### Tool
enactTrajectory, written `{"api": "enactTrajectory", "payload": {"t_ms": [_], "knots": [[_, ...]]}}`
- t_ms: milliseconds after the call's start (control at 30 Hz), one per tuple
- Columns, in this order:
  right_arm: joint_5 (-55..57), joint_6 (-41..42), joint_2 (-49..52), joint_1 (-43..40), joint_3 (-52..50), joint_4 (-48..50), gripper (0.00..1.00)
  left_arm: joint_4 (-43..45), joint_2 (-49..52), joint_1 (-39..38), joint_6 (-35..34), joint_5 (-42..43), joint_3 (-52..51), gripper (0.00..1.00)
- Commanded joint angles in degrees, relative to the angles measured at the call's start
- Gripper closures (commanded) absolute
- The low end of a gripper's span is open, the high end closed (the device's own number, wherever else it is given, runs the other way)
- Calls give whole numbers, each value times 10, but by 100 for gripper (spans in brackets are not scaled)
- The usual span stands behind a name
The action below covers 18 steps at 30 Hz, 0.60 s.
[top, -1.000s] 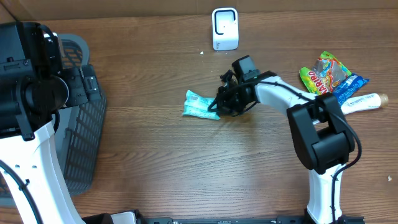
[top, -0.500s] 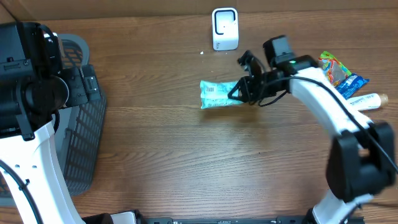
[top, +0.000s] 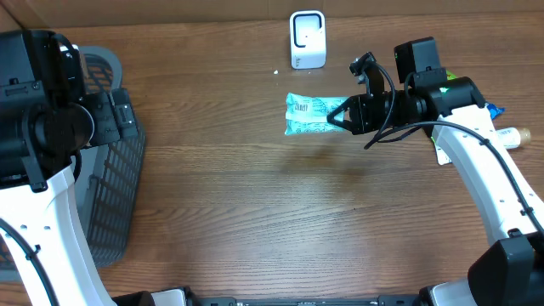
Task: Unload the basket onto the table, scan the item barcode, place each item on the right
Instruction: 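Lift the mint pouch and hold it in front of the scanner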
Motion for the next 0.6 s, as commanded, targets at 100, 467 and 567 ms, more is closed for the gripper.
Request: {"api": "enactTrajectory", "payload": {"t_ms": [100, 467, 567], "knots": [[-4, 2, -20, -2, 17, 10, 96, 1, 2, 2, 6, -3, 10, 0], [432, 65, -19, 59, 17, 159, 96, 1, 2, 3, 6, -3, 10, 0], [547, 45, -19, 89, 17, 241, 96, 1, 2, 2, 6, -3, 10, 1]]}}
